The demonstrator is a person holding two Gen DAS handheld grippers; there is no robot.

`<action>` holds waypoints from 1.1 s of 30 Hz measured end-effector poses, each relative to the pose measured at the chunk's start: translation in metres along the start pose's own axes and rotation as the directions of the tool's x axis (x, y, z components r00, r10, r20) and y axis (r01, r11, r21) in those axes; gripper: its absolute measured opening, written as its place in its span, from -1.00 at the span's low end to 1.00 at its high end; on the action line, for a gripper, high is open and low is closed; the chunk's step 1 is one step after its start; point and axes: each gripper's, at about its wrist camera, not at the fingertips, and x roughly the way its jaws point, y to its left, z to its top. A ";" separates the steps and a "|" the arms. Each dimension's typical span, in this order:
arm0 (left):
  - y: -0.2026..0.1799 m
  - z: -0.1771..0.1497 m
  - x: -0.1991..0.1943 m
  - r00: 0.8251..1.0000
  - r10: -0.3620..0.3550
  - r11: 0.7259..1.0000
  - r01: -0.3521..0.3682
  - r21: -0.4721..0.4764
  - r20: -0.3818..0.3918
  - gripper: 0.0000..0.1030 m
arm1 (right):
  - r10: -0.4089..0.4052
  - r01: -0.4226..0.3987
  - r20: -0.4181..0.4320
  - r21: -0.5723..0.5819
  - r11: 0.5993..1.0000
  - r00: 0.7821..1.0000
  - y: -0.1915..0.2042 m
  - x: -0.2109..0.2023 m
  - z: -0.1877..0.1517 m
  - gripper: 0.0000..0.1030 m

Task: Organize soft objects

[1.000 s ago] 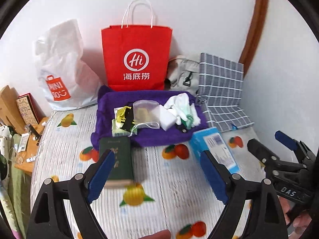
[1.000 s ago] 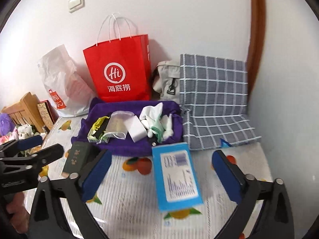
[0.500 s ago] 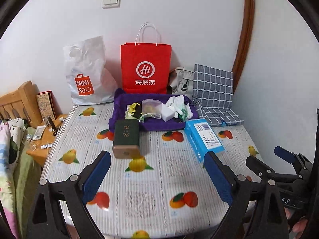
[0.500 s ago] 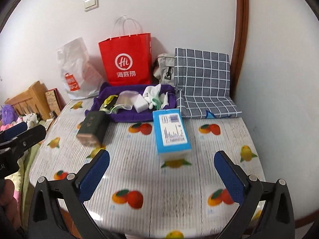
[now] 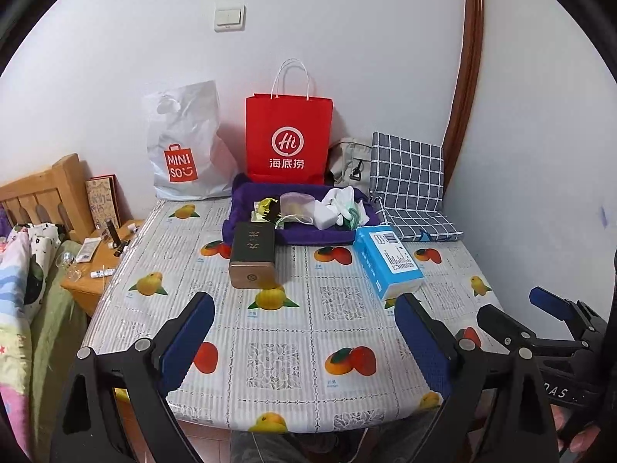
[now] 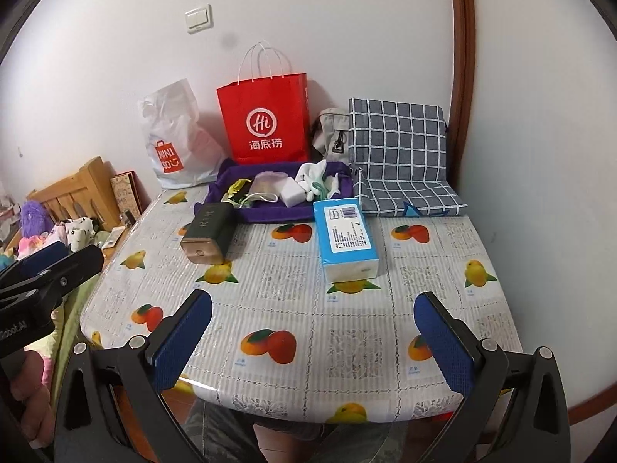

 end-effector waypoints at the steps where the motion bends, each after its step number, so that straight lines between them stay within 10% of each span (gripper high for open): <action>1: -0.001 -0.001 -0.001 1.000 0.000 1.000 0.000 -0.001 0.000 0.84 | 0.001 -0.001 0.001 -0.001 1.000 1.000 0.001 -0.001 -0.001 1.00; 33: -0.001 -0.005 -0.011 1.000 0.004 1.000 -0.004 -0.002 0.004 0.84 | 0.001 -0.001 0.019 0.010 1.000 1.000 0.000 -0.013 -0.006 1.00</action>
